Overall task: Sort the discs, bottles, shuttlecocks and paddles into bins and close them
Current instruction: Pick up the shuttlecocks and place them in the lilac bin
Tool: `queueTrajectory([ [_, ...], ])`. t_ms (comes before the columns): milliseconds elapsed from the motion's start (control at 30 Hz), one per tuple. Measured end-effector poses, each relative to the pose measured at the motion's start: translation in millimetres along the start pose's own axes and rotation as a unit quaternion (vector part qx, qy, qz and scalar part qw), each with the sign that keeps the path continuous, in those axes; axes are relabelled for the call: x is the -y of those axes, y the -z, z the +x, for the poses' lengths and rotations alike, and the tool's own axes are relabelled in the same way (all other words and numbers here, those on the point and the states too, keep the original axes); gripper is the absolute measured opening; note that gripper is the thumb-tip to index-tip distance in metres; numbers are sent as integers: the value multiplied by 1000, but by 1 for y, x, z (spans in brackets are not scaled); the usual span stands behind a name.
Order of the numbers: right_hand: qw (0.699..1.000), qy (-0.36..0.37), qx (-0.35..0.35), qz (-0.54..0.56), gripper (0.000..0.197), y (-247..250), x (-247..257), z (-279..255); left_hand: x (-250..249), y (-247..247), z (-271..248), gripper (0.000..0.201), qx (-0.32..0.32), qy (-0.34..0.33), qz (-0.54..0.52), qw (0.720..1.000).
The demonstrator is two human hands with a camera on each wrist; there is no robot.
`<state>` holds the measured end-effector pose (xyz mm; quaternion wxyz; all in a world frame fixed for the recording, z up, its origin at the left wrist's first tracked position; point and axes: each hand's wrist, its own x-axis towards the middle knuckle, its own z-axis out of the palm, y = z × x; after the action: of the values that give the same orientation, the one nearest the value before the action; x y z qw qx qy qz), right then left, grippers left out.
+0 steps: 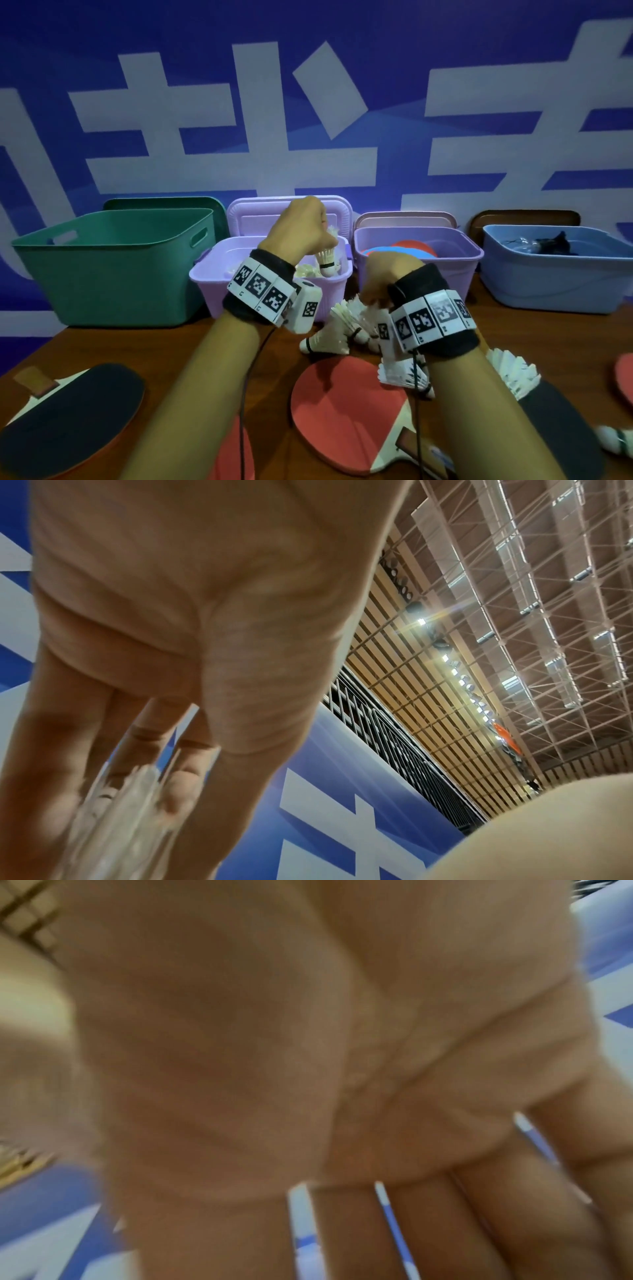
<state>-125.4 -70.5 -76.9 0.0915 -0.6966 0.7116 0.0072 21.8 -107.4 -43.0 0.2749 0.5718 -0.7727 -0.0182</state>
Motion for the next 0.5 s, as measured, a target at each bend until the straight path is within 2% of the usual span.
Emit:
queueTrajectory([
  [67, 996, 10, -52, 67, 20, 5, -5, 1, 4, -4, 6, 20, -1, 14, -11, 1000],
  [133, 986, 5, -133, 99, 16, 7, -9, 10, 9, -7, 13, 20, 1, 23, -17, 1000],
  [300, 929, 54, -292, 222, 28, 6, 0, 33, 23, -2, 19, 22, 8, 57, -30, 998],
  [400, 905, 86, -328, 254, 46, 1, 8, 37, 41, 5, 22, 22, 7, 80, -29, 996],
  [500, 892, 91, -359, 258, 49, 0, 13, 35, 55, 8, 25, 19, 0, 87, -29, 996],
])
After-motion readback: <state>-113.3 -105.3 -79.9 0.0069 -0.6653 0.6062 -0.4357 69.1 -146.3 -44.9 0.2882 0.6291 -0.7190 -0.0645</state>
